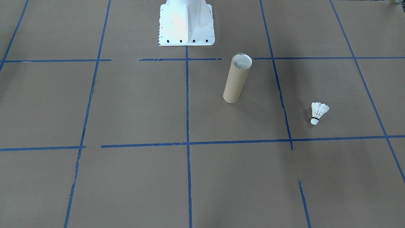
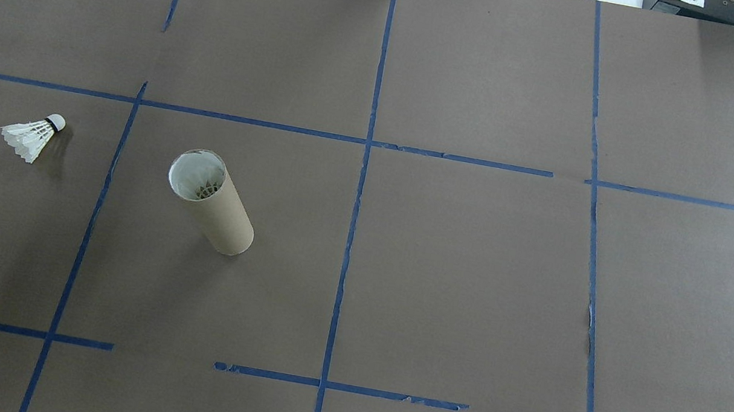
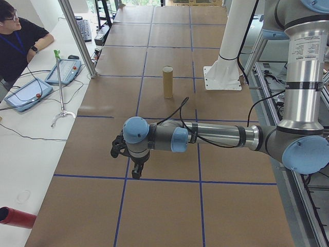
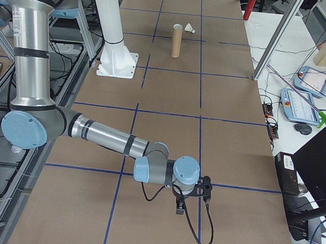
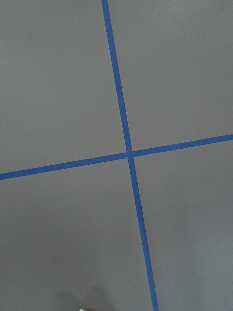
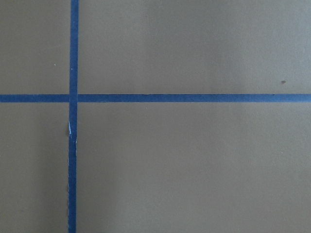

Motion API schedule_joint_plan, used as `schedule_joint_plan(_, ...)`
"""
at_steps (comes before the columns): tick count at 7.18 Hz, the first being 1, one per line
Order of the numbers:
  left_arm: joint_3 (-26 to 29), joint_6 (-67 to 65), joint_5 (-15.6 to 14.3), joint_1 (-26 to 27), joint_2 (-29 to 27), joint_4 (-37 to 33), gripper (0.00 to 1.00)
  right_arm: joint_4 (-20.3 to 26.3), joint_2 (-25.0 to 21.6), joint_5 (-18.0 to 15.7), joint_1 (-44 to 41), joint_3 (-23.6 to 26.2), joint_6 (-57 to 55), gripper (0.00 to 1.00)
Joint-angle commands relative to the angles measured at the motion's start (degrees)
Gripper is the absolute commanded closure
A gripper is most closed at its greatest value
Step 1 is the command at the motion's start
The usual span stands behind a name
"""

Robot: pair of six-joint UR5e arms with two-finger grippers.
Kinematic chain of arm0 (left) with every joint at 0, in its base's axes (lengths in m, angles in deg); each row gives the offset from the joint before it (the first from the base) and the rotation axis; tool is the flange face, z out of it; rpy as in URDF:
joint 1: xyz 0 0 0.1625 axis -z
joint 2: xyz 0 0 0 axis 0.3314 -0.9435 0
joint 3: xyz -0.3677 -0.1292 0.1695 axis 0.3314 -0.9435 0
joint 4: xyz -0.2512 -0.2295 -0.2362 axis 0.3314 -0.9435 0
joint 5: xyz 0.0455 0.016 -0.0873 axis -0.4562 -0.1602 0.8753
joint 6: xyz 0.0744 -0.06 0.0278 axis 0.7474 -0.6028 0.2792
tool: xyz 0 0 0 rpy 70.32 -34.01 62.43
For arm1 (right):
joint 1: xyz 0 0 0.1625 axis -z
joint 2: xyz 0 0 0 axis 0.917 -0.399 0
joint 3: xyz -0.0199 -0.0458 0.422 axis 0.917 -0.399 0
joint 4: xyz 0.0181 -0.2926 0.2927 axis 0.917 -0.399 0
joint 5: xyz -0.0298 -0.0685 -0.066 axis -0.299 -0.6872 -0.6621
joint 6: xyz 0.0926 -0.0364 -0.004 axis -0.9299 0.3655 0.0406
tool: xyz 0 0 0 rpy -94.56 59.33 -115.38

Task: Collect badminton balls into bucket

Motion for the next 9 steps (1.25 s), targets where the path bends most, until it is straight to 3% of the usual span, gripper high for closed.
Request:
schedule_joint_plan(1,-0.35,-0.35,0.0,-0.09,-0.7,-0.09,0.0,0.0,0.0,0.0,0.0,0.0,0.0,0.0)
schedule_joint_plan(4,-0.62,0.0,0.08,0.0,-3.24,-0.26,0.0,0.0,0.0,0.0,0.0,0.0,0.0,0.0)
schedule_joint_plan(5,-0.01,-0.09,0.08,0.0,-6.82,-0.44,0.0,0.0,0.0,0.0,0.0,0.09,0.0,0.0)
schedule_joint_plan(6,3.39,-0.18,-1.39,-0.09,-10.68,-2.44,0.0,0.0,0.0,0.0,0.0,0.0,0.0,0.0)
schedule_joint_plan(7,3.34,-4.79,-0.97,-0.09,-10.72,-5.59,0.0,0.0,0.0,0.0,0.0,0.0,0.0,0.0)
schedule_joint_plan(9,5.78,-31.09,-1.5,-2.26,-6.36,-28.34,0.0,0.0,0.0,0.0,0.0,0.0,0.0,0.0)
